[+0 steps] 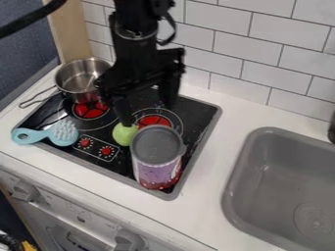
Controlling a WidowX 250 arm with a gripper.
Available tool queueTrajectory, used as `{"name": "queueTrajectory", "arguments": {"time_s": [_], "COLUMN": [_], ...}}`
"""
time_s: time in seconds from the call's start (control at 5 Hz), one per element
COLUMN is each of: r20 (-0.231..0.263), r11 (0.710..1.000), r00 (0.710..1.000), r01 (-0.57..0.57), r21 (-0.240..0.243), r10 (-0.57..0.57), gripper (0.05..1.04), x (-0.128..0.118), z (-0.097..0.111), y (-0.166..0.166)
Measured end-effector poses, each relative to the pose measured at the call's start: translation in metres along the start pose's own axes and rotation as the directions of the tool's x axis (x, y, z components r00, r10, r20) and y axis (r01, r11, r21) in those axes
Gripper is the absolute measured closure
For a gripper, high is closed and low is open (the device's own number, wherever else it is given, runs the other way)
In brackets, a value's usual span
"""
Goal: Take the violet can to the upper right corner of the burner
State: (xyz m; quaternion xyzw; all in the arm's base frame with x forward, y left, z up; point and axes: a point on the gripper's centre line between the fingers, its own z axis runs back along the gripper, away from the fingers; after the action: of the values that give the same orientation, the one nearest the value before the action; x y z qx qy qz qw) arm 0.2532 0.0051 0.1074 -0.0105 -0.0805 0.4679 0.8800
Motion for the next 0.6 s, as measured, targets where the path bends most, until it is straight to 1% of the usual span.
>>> {"name": "queueTrajectory", "arguments": {"time_s": [0.2, 0.4, 0.6], "r20": [-0.044, -0.076, -0.141], "r11": [0.980, 0.928, 0.872], "r00": [0.979, 0.925, 0.868], "r01": [0.197, 0.373, 0.486], "r21": [-0.001, 0.008, 0.053], "r10": [-0.197, -0.371, -0.475], "gripper": [0.084, 0.084, 0.084], "x": [-0.026, -0.049, -0.055], "z": [0.004, -0.003, -0.027], "y": [0.015, 0.026, 0.035]}}
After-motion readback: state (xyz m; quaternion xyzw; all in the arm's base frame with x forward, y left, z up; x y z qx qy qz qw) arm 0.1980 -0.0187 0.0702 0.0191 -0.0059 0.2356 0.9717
